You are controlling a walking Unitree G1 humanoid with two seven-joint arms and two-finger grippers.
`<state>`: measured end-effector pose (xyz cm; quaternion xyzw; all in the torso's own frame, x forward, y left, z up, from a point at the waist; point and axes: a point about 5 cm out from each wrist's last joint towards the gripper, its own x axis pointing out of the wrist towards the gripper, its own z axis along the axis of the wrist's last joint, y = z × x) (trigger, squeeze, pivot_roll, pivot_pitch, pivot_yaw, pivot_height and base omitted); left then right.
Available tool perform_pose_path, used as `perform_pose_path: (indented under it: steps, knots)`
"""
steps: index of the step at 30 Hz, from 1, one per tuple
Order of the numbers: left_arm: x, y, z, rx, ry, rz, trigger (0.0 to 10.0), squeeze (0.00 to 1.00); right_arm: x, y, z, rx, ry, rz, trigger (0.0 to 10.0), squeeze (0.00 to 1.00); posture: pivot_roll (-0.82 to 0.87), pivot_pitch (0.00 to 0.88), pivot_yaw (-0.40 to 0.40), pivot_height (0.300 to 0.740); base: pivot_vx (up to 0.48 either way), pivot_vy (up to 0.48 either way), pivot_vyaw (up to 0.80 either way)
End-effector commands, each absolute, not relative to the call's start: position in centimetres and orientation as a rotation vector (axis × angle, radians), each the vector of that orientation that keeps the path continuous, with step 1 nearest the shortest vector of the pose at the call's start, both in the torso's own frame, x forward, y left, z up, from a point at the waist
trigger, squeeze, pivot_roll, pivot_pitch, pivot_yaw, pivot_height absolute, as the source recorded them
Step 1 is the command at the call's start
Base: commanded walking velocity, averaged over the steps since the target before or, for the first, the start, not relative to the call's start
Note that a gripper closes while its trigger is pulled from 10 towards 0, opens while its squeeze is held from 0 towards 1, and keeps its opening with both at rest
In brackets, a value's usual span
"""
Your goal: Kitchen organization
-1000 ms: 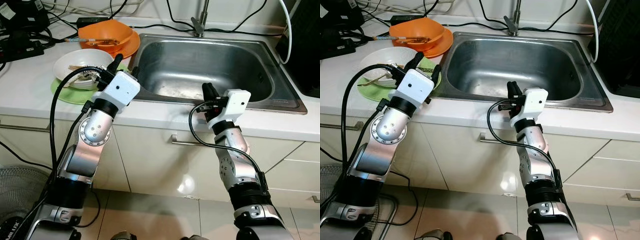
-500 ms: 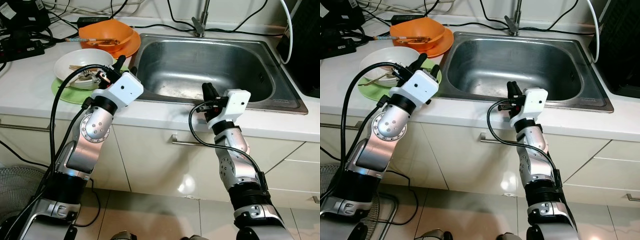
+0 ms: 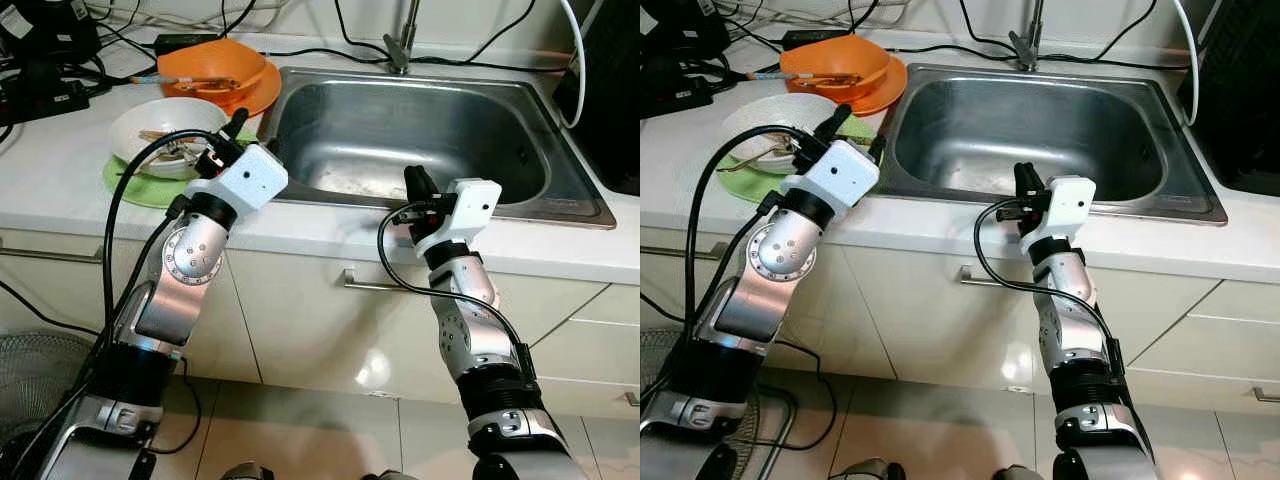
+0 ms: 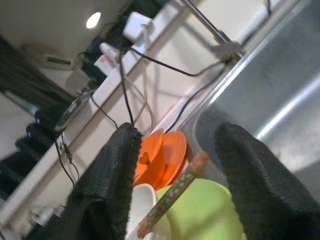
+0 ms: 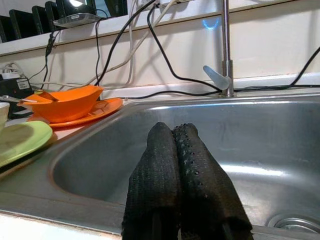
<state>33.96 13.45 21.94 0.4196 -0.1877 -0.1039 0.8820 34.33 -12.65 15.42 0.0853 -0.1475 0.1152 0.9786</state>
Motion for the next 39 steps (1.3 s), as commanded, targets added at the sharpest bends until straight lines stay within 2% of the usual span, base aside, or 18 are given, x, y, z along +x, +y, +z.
perform_pose_path:
  steps: [1, 2, 17, 29, 30, 32, 33, 39]
  knots:
    - [34.3, 13.2, 22.0, 0.972, -0.382, -0.231, 10.0, 1.00, 34.4, -12.6, 15.6, 0.176, -0.303, 0.233, 10.0, 0.00, -0.02, 0.067, 0.001, 0.740, 0.000, 0.000, 0.00]
    - [34.4, 13.2, 22.0, 1.002, -0.380, -0.227, 10.0, 0.00, 34.4, -12.6, 15.5, 0.176, -0.303, 0.233, 10.0, 0.00, -0.02, 0.067, 0.001, 0.740, 0.000, 0.000, 0.00]
    - [36.1, 13.7, 21.9, 1.103, -0.319, -0.165, 10.0, 0.00, 34.3, -12.6, 15.6, 0.178, -0.304, 0.229, 10.0, 0.00, -0.02, 0.064, 0.004, 0.740, 0.000, 0.000, 0.00]
    - [37.2, 13.6, 21.5, 1.078, -0.296, -0.145, 10.0, 0.00, 34.3, -12.5, 15.5, 0.180, -0.303, 0.232, 10.0, 0.00, -0.02, 0.067, 0.007, 0.740, 0.000, 0.000, 0.00]
    - [37.3, 13.6, 21.5, 1.079, -0.301, -0.137, 6.3, 0.00, 34.3, -12.6, 15.5, 0.180, -0.303, 0.231, 10.0, 0.00, -0.02, 0.068, 0.008, 0.740, 0.000, 0.000, 0.00]
    - [37.4, 13.6, 21.6, 1.081, -0.305, -0.132, 6.3, 0.00, 34.2, -12.6, 15.5, 0.180, -0.303, 0.231, 10.0, 0.00, -0.02, 0.068, 0.008, 0.740, 0.000, 0.000, 0.00]
    - [37.5, 13.6, 21.7, 1.076, -0.309, -0.125, 0.0, 0.00, 34.2, -12.6, 15.5, 0.181, -0.303, 0.230, 10.0, 0.00, -0.03, 0.067, 0.008, 0.740, 0.000, 0.000, 0.00]
    - [37.5, 13.3, 21.7, 1.069, -0.312, -0.144, 0.0, 0.00, 34.2, -12.7, 15.4, 0.181, -0.303, 0.225, 10.0, 0.00, -0.03, 0.069, 0.010, 0.740, 0.000, 0.000, 0.00]
